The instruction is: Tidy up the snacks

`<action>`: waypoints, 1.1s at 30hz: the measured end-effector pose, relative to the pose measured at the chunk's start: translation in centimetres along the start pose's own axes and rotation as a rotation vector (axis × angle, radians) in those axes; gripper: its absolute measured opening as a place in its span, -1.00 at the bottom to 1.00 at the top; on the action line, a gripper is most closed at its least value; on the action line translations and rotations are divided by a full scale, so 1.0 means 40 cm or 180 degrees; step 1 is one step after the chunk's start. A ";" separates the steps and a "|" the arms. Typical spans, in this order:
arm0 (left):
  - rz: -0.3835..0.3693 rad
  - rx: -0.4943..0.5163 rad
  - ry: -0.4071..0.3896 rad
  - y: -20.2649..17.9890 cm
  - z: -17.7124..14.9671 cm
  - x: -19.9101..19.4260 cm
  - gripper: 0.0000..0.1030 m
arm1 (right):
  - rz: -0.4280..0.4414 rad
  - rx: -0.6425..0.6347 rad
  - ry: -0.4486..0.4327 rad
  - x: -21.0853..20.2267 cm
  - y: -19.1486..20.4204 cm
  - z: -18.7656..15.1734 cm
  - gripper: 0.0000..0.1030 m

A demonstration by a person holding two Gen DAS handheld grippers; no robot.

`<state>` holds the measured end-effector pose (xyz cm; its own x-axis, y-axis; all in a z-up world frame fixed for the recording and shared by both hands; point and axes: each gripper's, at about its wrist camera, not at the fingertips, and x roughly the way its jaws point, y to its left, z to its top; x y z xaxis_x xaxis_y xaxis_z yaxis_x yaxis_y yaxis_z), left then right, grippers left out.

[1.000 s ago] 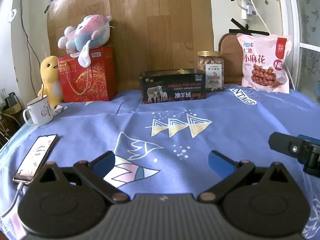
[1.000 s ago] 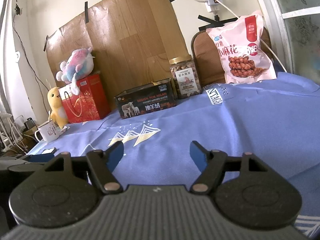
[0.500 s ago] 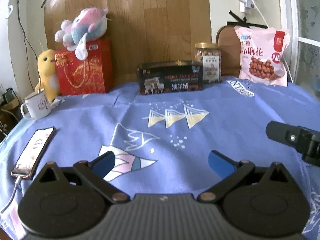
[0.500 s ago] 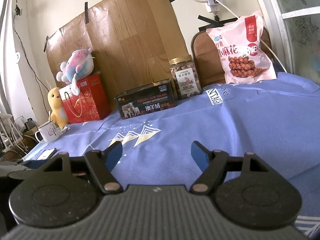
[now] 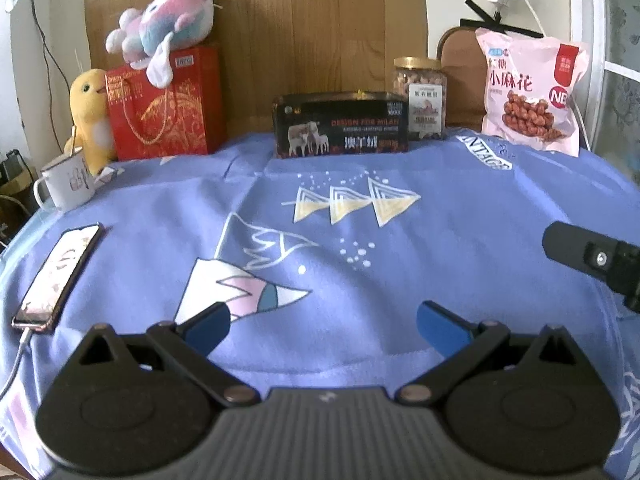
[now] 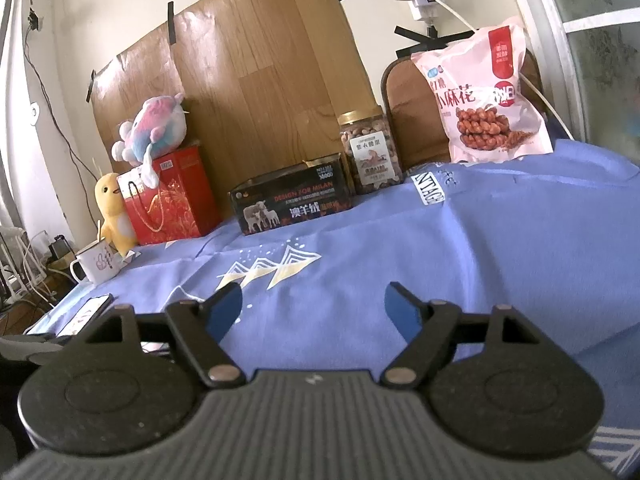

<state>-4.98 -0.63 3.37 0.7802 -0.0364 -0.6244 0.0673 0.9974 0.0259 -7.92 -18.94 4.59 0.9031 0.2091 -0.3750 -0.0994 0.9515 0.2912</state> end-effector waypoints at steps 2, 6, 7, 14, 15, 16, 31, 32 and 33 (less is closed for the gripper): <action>-0.0011 0.0003 0.0040 -0.003 -0.006 0.004 1.00 | -0.0004 0.0003 0.0004 0.001 -0.001 -0.001 0.57; -0.0086 -0.0009 0.0174 -0.005 -0.012 0.017 1.00 | -0.0013 0.0013 0.0010 0.002 -0.003 -0.005 0.57; -0.0096 -0.0010 0.0192 -0.005 -0.013 0.019 1.00 | -0.0014 0.0017 0.0017 0.003 -0.004 -0.006 0.57; -0.0072 -0.0008 0.0160 -0.007 -0.017 0.017 1.00 | -0.0032 0.0071 0.0064 0.007 -0.013 -0.011 0.58; -0.0060 -0.0014 0.0132 -0.006 -0.017 0.014 1.00 | -0.0032 0.0076 0.0066 0.007 -0.014 -0.011 0.58; -0.0040 -0.0018 0.0097 -0.005 -0.016 0.010 1.00 | -0.0032 0.0080 0.0067 0.007 -0.014 -0.011 0.58; 0.0284 0.0010 -0.0354 -0.005 -0.001 -0.042 1.00 | -0.0027 0.0065 0.0022 0.002 -0.013 -0.010 0.59; 0.0289 0.0001 -0.0342 -0.005 -0.002 -0.042 1.00 | -0.0024 0.0064 0.0025 0.003 -0.013 -0.009 0.59; 0.0293 -0.0005 -0.0335 -0.005 -0.002 -0.042 1.00 | -0.0025 0.0064 0.0026 0.003 -0.014 -0.010 0.59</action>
<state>-6.37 -0.78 4.35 0.8440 0.0490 -0.5340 -0.0085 0.9969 0.0781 -7.93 -19.35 4.05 0.9003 0.2038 -0.3845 -0.0840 0.9484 0.3058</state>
